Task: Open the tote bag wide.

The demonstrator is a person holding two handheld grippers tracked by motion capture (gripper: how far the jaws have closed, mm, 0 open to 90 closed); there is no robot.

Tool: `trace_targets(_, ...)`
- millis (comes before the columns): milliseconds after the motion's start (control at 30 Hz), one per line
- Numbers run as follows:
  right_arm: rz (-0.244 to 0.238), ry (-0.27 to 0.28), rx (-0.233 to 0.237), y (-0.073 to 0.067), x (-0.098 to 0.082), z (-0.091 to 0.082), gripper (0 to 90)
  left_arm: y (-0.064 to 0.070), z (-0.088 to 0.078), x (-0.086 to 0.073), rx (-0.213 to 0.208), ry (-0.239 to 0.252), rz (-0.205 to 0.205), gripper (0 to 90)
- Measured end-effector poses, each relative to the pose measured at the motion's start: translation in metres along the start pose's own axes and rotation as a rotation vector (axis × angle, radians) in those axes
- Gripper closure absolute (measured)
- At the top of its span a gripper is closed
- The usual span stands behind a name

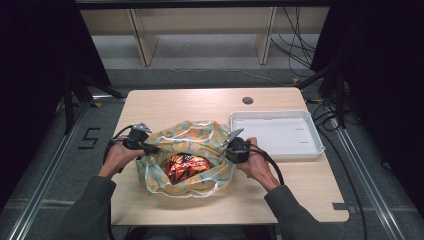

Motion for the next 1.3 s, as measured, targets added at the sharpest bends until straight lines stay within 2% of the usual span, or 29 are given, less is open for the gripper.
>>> trace_targets(33, 0.013, -0.015, 0.001, -0.002, -0.002, 0.001, 90.0, 0.0, 0.0, -0.001, -0.006, -0.004, -0.012, 89.7)
trace_targets(133, 0.0, -0.025, 0.023, -0.008, -0.004, 0.006, 90.0, -0.002, 0.0, -0.002, 0.012, -0.011, -0.014, 89.7)
trace_targets(167, -0.019, -0.031, 0.035, -0.009, -0.004, 0.007, 90.0, -0.002, 0.001, -0.003, 0.017, -0.008, -0.014, 89.7)
trace_targets(233, -0.033, -0.036, 0.036, -0.012, -0.003, 0.01, 90.0, 0.001, 0.002, -0.004, 0.01, -0.01, -0.004, 89.2)
trace_targets(267, -0.025, -0.029, 0.033, -0.013, -0.002, 0.008, 90.0, 0.002, 0.001, -0.004, 0.007, -0.014, 0.0, 87.8)
trace_targets(300, -0.021, -0.014, 0.035, -0.013, -0.001, 0.004, 90.0, 0.004, 0.0, -0.003, 0.012, -0.011, -0.005, 84.5)
trace_targets(333, -0.008, 0.003, 0.038, -0.014, 0.002, -0.003, 90.0, 0.007, -0.001, -0.002, 0.007, -0.001, -0.008, 77.5)
trace_targets(367, 0.002, 0.029, 0.044, -0.014, 0.005, -0.009, 89.9, 0.01, -0.003, 0.0, 0.002, 0.0, 0.003, 72.2)
trace_targets(433, -0.011, 0.088, 0.037, -0.016, 0.012, -0.02, 89.3, 0.019, -0.009, 0.004, 0.002, 0.001, 0.033, 66.5)
trace_targets(467, -0.017, 0.106, 0.03, -0.017, 0.014, -0.024, 89.0, 0.024, -0.013, 0.006, 0.006, 0.0, 0.031, 61.0)
trace_targets(500, -0.018, 0.125, 0.044, -0.018, 0.017, -0.03, 88.8, 0.029, -0.016, 0.008, 0.016, 0.011, 0.022, 55.0)
trace_targets(533, -0.014, 0.139, 0.054, -0.021, 0.019, -0.034, 88.8, 0.035, -0.021, 0.011, 0.018, 0.005, 0.035, 50.5)
trace_targets(567, -0.032, 0.166, 0.078, -0.023, 0.022, -0.037, 88.8, 0.039, -0.025, 0.012, 0.014, 0.012, 0.053, 50.1)
trace_targets(667, -0.064, 0.189, 0.12, -0.03, 0.026, -0.04, 88.8, 0.053, -0.04, 0.017, 0.022, 0.041, 0.081, 45.6)
trace_targets(700, -0.069, 0.195, 0.142, -0.034, 0.028, -0.04, 88.8, 0.056, -0.043, 0.017, 0.025, 0.047, 0.07, 42.6)
trace_targets(767, -0.087, 0.194, 0.15, -0.038, 0.03, -0.039, 88.8, 0.061, -0.049, 0.017, 0.026, 0.055, 0.077, 41.8)
trace_targets(900, -0.102, 0.19, 0.16, -0.043, 0.033, -0.034, 88.8, 0.067, -0.061, 0.014, 0.015, 0.082, 0.062, 38.9)
trace_targets(967, -0.098, 0.188, 0.154, -0.044, 0.034, -0.032, 88.9, 0.072, -0.066, 0.01, 0.012, 0.11, 0.054, 39.5)
trace_targets(1000, -0.113, 0.189, 0.152, -0.042, 0.036, -0.03, 88.9, 0.076, -0.068, 0.008, 0.006, 0.122, 0.052, 41.1)
trace_targets(1033, -0.114, 0.192, 0.149, -0.042, 0.036, -0.029, 88.9, 0.079, -0.07, 0.006, -0.015, 0.125, 0.057, 43.4)
trace_targets(1067, -0.09, 0.184, 0.144, -0.042, 0.037, -0.029, 88.9, 0.082, -0.07, 0.004, -0.032, 0.122, 0.063, 48.2)
trace_targets(1100, -0.085, 0.189, 0.141, -0.042, 0.037, -0.028, 88.9, 0.086, -0.07, 0.001, -0.045, 0.115, 0.084, 49.8)
trace_targets(1133, -0.093, 0.185, 0.139, -0.04, 0.039, -0.026, 88.9, 0.089, -0.068, -0.002, -0.051, 0.115, 0.079, 52.3)
trace_targets(1200, -0.081, 0.185, 0.14, -0.039, 0.04, -0.022, 88.9, 0.092, -0.06, -0.009, -0.057, 0.091, 0.102, 58.0)
trace_targets(1233, -0.083, 0.181, 0.135, -0.038, 0.04, -0.021, 88.9, 0.093, -0.053, -0.015, -0.059, 0.08, 0.085, 61.6)
trace_targets(1267, -0.097, 0.186, 0.128, -0.037, 0.042, -0.018, 88.9, 0.092, -0.048, -0.02, -0.059, 0.059, 0.1, 66.7)
trace_targets(1300, -0.08, 0.179, 0.123, -0.037, 0.042, -0.016, 88.9, 0.092, -0.043, -0.025, -0.066, 0.045, 0.093, 70.7)
Point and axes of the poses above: each handheld gripper's, and its own axes: z roughly forward along the jaws, x roughly out of its top, y roughly to its right, the point moved 2 cm from there along z, roughly forward along the jaws, and after that the axes turned 6 degrees about -x, right-handed, at the moved point
